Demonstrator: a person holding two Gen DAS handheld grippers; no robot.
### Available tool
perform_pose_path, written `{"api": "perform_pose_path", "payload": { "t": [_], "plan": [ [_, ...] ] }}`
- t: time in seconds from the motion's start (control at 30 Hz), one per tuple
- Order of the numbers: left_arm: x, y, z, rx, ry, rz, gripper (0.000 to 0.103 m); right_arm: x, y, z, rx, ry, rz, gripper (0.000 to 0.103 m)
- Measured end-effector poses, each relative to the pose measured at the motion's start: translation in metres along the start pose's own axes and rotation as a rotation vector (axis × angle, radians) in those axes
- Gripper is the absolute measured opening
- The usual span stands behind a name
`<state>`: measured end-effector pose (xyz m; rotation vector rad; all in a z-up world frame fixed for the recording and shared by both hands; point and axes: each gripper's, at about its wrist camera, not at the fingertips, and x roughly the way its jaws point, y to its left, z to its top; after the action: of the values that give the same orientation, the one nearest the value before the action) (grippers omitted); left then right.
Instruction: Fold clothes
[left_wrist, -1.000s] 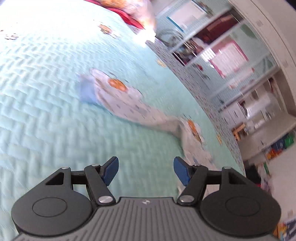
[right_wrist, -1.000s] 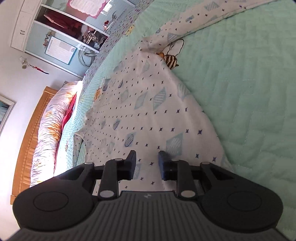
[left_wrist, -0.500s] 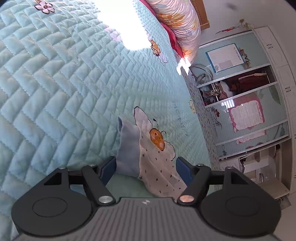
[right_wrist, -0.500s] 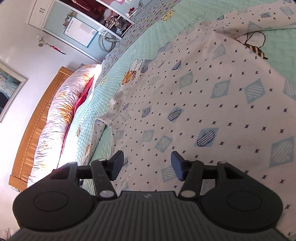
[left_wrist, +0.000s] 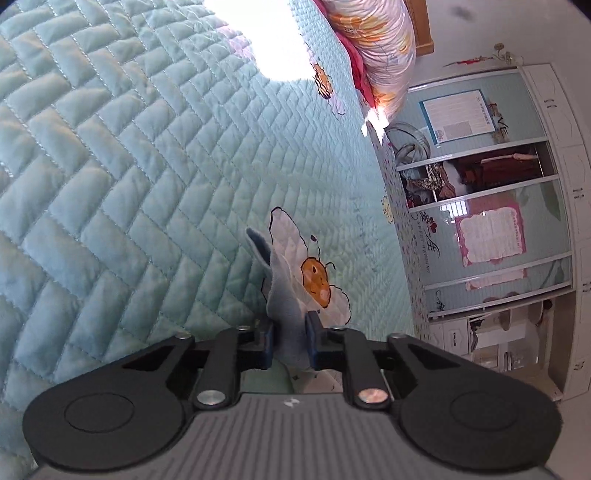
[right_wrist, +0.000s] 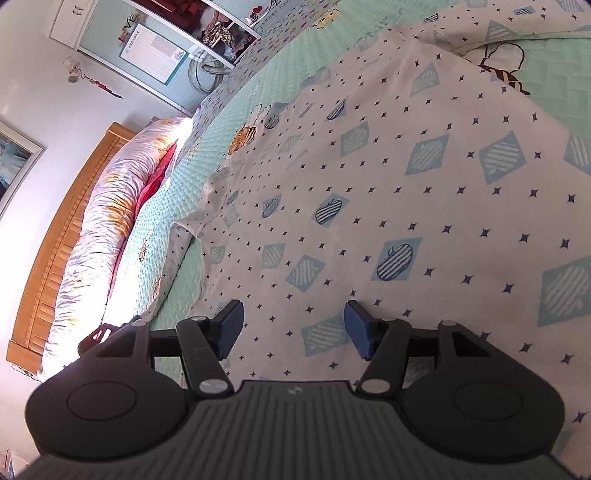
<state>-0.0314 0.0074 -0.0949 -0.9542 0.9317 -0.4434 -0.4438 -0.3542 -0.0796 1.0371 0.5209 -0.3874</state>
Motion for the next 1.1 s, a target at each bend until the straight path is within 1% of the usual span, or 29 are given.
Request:
{"api": "perform_pose_path", "payload": {
  "t": [0.1,0.2,0.23,0.3,0.4,0.5,0.53,0.67,0.77,0.87,0.93,0.97,1.03,1.1],
  "plan": [
    [0.003,-0.019,0.011,0.114,-0.023,0.001,0.012,0.001,0.0,-0.001,-0.012,0.002,0.0,0.062],
    [0.006,-0.047,0.033,0.276,-0.072,-0.005,0.012,0.002,-0.001,-0.002,-0.024,0.005,0.0,0.062],
    [0.008,-0.054,0.04,0.316,-0.079,0.0,0.012,0.003,-0.001,-0.002,-0.028,0.005,0.0,0.062],
    [0.011,-0.061,0.051,0.369,-0.084,0.029,0.012,0.003,-0.001,-0.002,-0.036,0.007,0.0,0.062],
    [0.025,-0.057,0.064,0.434,-0.104,0.109,0.012,0.003,-0.004,-0.002,-0.022,0.008,0.012,0.062],
    [0.046,-0.043,0.066,0.511,-0.062,0.191,0.012,0.004,-0.006,-0.001,-0.019,0.011,0.02,0.062],
    [0.052,-0.038,0.066,0.535,-0.048,0.2,0.012,0.004,-0.006,-0.001,-0.025,0.012,0.02,0.062],
    [0.067,-0.038,0.064,0.585,-0.013,0.193,0.012,0.003,-0.006,-0.001,-0.043,0.016,0.028,0.062],
    [0.078,-0.055,0.071,0.626,-0.016,0.198,0.012,0.003,-0.009,-0.002,-0.042,0.009,0.041,0.062],
    [0.083,-0.08,0.079,0.704,-0.05,0.2,0.012,0.002,-0.01,-0.003,-0.041,0.004,0.05,0.062],
    [0.085,-0.086,0.085,0.713,-0.043,0.232,0.012,0.002,-0.01,-0.002,-0.036,0.004,0.053,0.062],
    [0.086,-0.083,0.087,0.69,-0.021,0.271,0.013,0.002,-0.011,-0.002,-0.033,0.004,0.055,0.062],
    [0.09,-0.067,0.087,0.655,0.039,0.326,0.013,0.003,-0.012,-0.001,-0.023,0.001,0.062,0.062],
    [0.085,-0.053,0.083,0.658,0.06,0.348,0.02,0.003,-0.014,-0.002,-0.018,-0.003,0.07,0.062]
  ]
}}
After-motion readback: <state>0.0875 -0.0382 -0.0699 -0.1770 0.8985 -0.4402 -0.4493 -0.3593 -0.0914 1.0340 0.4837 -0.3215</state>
